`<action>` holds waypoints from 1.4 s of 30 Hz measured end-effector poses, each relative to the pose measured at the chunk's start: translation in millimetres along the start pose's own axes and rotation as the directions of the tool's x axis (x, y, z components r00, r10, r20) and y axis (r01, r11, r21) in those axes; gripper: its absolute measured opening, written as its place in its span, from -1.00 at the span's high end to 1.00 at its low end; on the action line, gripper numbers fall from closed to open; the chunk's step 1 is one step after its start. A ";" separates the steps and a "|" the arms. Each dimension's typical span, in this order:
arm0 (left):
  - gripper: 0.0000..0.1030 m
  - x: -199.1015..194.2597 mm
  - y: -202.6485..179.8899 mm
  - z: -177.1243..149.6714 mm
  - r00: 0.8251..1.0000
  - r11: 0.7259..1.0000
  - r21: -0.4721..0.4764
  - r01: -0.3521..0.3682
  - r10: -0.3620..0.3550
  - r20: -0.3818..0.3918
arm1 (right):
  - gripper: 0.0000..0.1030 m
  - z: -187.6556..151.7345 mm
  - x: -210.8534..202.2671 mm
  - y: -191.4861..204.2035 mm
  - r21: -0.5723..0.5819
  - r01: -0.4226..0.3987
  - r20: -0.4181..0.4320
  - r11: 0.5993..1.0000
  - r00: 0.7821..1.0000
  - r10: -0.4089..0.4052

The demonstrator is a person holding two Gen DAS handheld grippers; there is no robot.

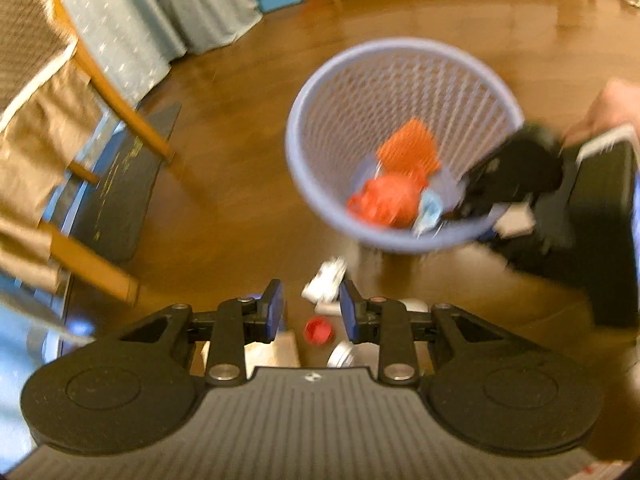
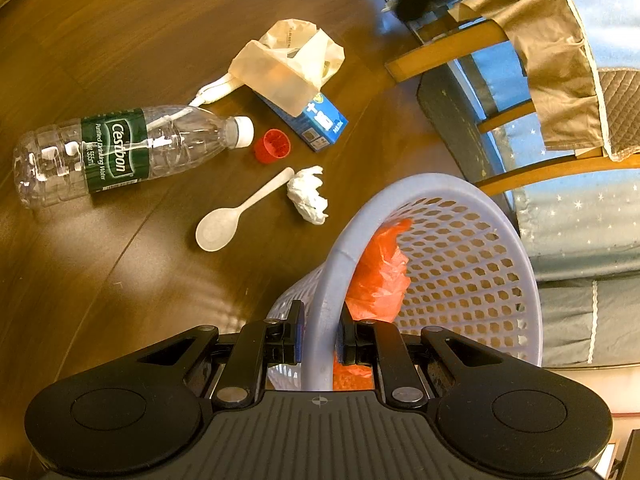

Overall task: Collect trash
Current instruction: 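Move the left tool back over the remaining trash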

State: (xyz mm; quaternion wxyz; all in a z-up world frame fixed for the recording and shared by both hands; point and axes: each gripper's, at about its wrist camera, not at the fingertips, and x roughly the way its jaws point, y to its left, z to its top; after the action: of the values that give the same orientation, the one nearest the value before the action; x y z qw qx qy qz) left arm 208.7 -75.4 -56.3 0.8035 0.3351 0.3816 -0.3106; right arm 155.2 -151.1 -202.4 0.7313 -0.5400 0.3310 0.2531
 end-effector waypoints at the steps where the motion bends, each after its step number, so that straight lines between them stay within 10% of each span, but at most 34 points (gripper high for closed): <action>1: 0.49 0.3 4.6 -8.6 1.000 1.000 -0.007 -0.010 0.009 -0.017 | 0.79 -0.1 0.0 -0.1 0.000 0.002 0.000 1.000 1.000 -0.002; 23: 0.12 82.6 33.6 -100.6 0.978 0.988 -0.131 -0.077 0.049 -0.204 | 0.79 3.3 3.5 -2.8 0.012 0.004 -0.006 1.000 1.000 -0.004; 27: -0.21 108.3 35.3 -106.9 0.975 0.978 -0.188 -0.095 0.054 -0.214 | 0.79 2.6 3.6 -4.0 0.017 0.004 -0.007 1.000 1.000 -0.004; 42: 0.06 163.4 47.0 -133.4 0.971 0.931 -0.341 -0.129 0.049 -0.233 | 0.79 5.8 4.5 -5.5 0.027 0.002 -0.007 1.000 1.000 -0.002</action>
State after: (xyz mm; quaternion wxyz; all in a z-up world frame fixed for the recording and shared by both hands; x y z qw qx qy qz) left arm 274.4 15.7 -240.9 0.8165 0.2348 0.5024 -0.1608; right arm 163.4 -147.0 -201.2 0.7377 -0.5312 0.3363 0.2460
